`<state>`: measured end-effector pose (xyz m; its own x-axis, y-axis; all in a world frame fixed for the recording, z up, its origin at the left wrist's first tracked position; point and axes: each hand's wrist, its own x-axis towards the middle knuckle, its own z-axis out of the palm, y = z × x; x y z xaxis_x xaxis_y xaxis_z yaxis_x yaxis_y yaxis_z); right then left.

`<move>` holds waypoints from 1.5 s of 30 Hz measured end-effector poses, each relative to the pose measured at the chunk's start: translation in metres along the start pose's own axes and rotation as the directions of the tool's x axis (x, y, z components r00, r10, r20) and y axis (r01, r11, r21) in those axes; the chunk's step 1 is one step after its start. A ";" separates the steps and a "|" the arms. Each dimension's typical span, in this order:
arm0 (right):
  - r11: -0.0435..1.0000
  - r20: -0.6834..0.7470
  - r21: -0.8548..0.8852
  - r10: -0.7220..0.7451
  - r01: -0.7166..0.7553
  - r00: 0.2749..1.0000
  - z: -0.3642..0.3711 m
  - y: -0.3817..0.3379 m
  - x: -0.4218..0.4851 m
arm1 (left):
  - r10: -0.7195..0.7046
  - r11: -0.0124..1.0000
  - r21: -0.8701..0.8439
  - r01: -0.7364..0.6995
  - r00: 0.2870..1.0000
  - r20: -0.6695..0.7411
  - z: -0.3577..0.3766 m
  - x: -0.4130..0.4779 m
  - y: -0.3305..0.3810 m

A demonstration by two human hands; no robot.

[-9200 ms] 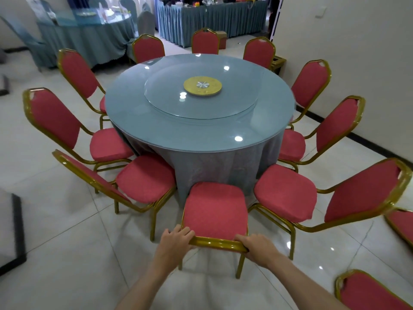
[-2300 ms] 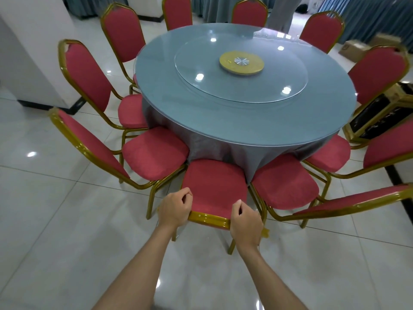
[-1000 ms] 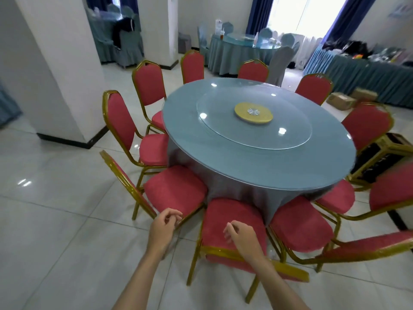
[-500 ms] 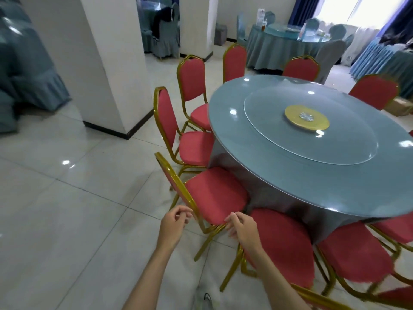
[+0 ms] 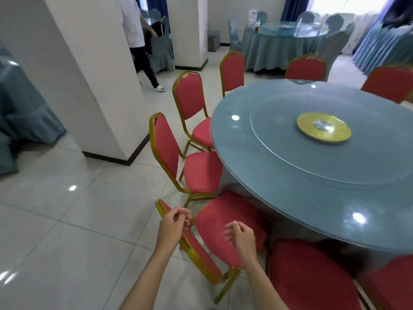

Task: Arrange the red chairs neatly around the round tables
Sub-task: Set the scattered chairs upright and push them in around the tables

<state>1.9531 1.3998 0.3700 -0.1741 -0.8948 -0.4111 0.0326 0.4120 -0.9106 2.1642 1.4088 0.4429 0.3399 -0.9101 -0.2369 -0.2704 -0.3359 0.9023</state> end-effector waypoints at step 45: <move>0.552 -0.429 -0.762 -0.037 -0.339 0.903 0.171 0.064 -0.072 | 0.025 0.200 0.114 -0.973 0.122 0.992 -0.069 0.237 -0.069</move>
<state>2.1360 1.4613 0.3340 -0.5803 -0.7494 -0.3188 -0.6730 0.6618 -0.3305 2.3257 1.2329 0.3492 -0.8592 -0.3600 -0.3636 -0.4877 0.7910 0.3694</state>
